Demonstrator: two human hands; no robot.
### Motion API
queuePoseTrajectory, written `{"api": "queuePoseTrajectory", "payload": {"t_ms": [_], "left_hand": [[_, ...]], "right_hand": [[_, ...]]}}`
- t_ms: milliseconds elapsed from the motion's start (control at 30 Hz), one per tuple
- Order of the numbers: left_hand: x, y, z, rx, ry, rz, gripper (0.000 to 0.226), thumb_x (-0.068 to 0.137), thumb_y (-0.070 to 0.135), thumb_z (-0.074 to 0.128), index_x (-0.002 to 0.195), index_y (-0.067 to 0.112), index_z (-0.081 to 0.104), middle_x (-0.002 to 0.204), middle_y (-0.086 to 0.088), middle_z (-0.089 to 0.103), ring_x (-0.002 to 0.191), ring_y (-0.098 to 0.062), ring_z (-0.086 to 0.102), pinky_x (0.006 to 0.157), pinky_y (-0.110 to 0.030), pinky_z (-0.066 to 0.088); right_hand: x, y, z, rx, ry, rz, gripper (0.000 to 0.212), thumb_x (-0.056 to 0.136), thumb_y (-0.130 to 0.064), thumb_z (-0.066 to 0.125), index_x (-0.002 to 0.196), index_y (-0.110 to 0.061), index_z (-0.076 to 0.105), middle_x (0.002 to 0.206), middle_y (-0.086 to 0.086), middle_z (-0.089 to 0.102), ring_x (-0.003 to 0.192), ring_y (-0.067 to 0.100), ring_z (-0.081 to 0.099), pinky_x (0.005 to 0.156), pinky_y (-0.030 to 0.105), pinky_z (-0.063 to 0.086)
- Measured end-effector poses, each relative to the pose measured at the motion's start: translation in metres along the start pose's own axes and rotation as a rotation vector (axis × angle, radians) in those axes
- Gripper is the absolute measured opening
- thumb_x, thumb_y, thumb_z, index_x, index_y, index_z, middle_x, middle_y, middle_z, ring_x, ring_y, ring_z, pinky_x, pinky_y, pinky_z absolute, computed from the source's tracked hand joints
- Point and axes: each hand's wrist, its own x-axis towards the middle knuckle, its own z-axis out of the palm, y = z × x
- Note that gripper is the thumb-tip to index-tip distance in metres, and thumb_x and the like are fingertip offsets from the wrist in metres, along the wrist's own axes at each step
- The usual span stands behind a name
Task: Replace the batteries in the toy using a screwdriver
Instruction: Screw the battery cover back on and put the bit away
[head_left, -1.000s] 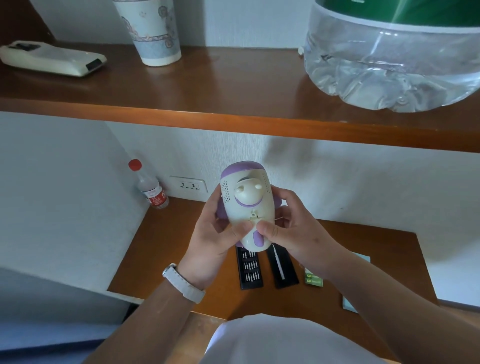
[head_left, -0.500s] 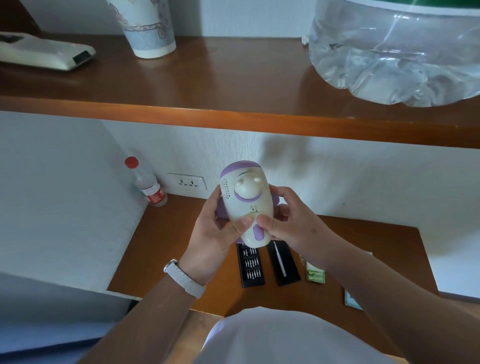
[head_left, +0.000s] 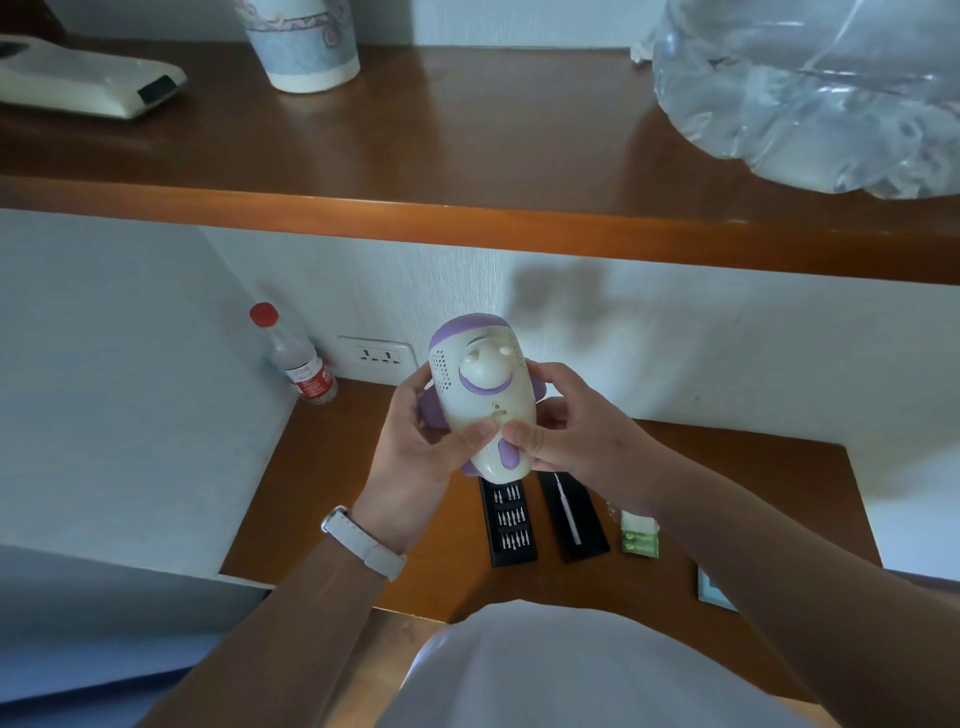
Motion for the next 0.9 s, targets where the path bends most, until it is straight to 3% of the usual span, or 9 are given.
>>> {"api": "queuePoseTrajectory", "payload": {"t_ms": [133, 300, 400, 467, 533, 633, 767, 900], "left_hand": [[0.001, -0.005, -0.009, 0.046, -0.007, 0.001, 0.080, 0.073, 0.029, 0.086, 0.142, 0.018, 0.046, 0.126, -0.008, 0.067, 0.115, -0.030, 0.067, 0.085, -0.050, 0.060], [0.002, -0.019, -0.026, 0.114, -0.002, -0.030, 0.082, 0.072, 0.039, 0.087, 0.141, 0.019, 0.047, 0.125, -0.004, 0.067, 0.115, -0.025, 0.067, 0.088, -0.048, 0.060], [-0.001, -0.033, -0.036, 0.103, 0.002, -0.074, 0.077, 0.073, 0.030, 0.084, 0.141, 0.024, 0.048, 0.120, 0.002, 0.069, 0.111, -0.018, 0.068, 0.086, -0.041, 0.061], [-0.004, -0.045, -0.044, 0.082, -0.013, -0.127, 0.068, 0.079, 0.021, 0.082, 0.138, 0.030, 0.051, 0.118, 0.005, 0.070, 0.109, -0.017, 0.069, 0.084, -0.039, 0.061], [-0.006, -0.060, -0.054, 0.103, -0.034, -0.168, 0.058, 0.085, 0.016, 0.079, 0.134, 0.034, 0.054, 0.117, 0.006, 0.070, 0.109, -0.018, 0.069, 0.084, -0.040, 0.061], [-0.011, -0.078, -0.069, 0.122, -0.018, -0.234, 0.058, 0.086, 0.021, 0.078, 0.136, 0.036, 0.052, 0.119, 0.009, 0.068, 0.114, -0.016, 0.065, 0.087, -0.036, 0.061], [-0.012, -0.096, -0.087, 0.121, 0.009, -0.293, 0.059, 0.085, 0.018, 0.079, 0.136, 0.033, 0.054, 0.116, 0.012, 0.070, 0.110, -0.012, 0.066, 0.084, -0.031, 0.061], [-0.008, -0.109, -0.097, 0.097, 0.034, -0.341, 0.055, 0.084, 0.011, 0.078, 0.131, 0.028, 0.055, 0.111, 0.012, 0.069, 0.099, -0.004, 0.068, 0.072, -0.020, 0.058]], "right_hand": [[0.010, 0.004, 0.010, 0.047, 0.025, 0.003, 0.055, 0.083, -0.027, 0.079, 0.128, -0.029, 0.049, 0.099, 0.002, 0.074, 0.097, 0.018, 0.073, 0.090, 0.042, 0.058], [0.021, 0.022, 0.027, -0.021, 0.058, 0.002, 0.055, 0.083, -0.031, 0.079, 0.128, -0.034, 0.048, 0.108, -0.002, 0.071, 0.100, 0.013, 0.070, 0.091, 0.041, 0.058], [0.028, 0.034, 0.043, -0.041, 0.031, 0.042, 0.046, 0.086, -0.030, 0.074, 0.111, -0.062, 0.052, 0.106, -0.013, 0.072, 0.099, 0.008, 0.069, 0.092, 0.036, 0.057], [0.032, 0.046, 0.056, -0.010, -0.014, 0.086, 0.051, 0.089, -0.025, 0.070, 0.095, -0.073, 0.054, 0.101, -0.022, 0.071, 0.100, 0.006, 0.068, 0.093, 0.033, 0.056], [0.036, 0.063, 0.069, 0.041, 0.006, 0.143, 0.044, 0.081, -0.035, 0.073, 0.106, -0.066, 0.055, 0.109, -0.016, 0.071, 0.106, 0.011, 0.067, 0.096, 0.038, 0.055], [0.045, 0.089, 0.084, 0.071, -0.007, 0.216, 0.065, 0.075, -0.044, 0.075, 0.133, -0.043, 0.045, 0.121, -0.010, 0.065, 0.113, 0.014, 0.064, 0.099, 0.043, 0.053], [0.057, 0.110, 0.102, 0.037, -0.008, 0.271, 0.049, 0.088, -0.024, 0.070, 0.127, -0.042, 0.048, 0.116, -0.010, 0.068, 0.107, 0.010, 0.066, 0.096, 0.035, 0.054], [0.068, 0.123, 0.116, 0.021, 0.033, 0.315, 0.060, 0.082, -0.034, 0.072, 0.136, -0.037, 0.045, 0.119, -0.007, 0.065, 0.108, 0.013, 0.066, 0.095, 0.042, 0.056]]}}
